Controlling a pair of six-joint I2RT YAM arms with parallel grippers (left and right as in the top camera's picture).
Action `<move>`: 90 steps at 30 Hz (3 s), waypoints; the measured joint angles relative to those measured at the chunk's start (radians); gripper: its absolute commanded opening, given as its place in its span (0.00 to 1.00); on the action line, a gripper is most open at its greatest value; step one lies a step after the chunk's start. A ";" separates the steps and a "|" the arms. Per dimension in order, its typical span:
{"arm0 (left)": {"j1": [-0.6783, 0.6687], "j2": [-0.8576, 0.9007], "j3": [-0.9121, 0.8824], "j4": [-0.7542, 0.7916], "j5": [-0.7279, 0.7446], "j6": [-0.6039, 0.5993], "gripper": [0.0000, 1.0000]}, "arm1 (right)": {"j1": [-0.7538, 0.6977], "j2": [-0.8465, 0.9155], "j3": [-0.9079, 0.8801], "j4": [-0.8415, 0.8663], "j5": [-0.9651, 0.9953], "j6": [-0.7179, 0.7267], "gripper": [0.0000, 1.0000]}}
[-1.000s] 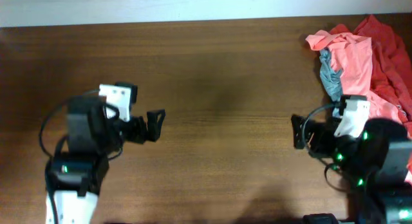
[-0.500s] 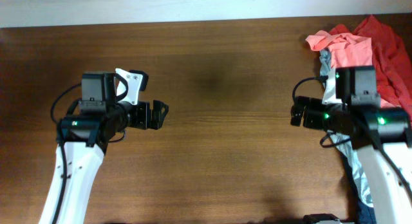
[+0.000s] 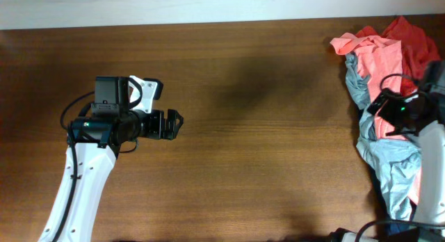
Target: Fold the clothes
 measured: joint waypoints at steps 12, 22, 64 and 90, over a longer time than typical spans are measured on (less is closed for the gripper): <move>0.000 0.000 0.000 0.009 0.000 0.000 0.99 | -0.026 0.235 0.000 0.250 -0.066 0.008 0.83; 0.000 0.000 0.000 0.008 0.000 0.000 0.99 | -0.098 0.360 0.000 0.286 -0.144 0.012 0.68; 0.000 0.000 0.000 0.015 0.000 0.000 0.99 | -0.103 0.493 0.001 0.262 -0.114 0.014 0.19; 0.000 0.000 0.000 0.058 0.001 -0.001 0.99 | -0.092 0.467 0.895 -0.468 -0.278 -0.155 0.04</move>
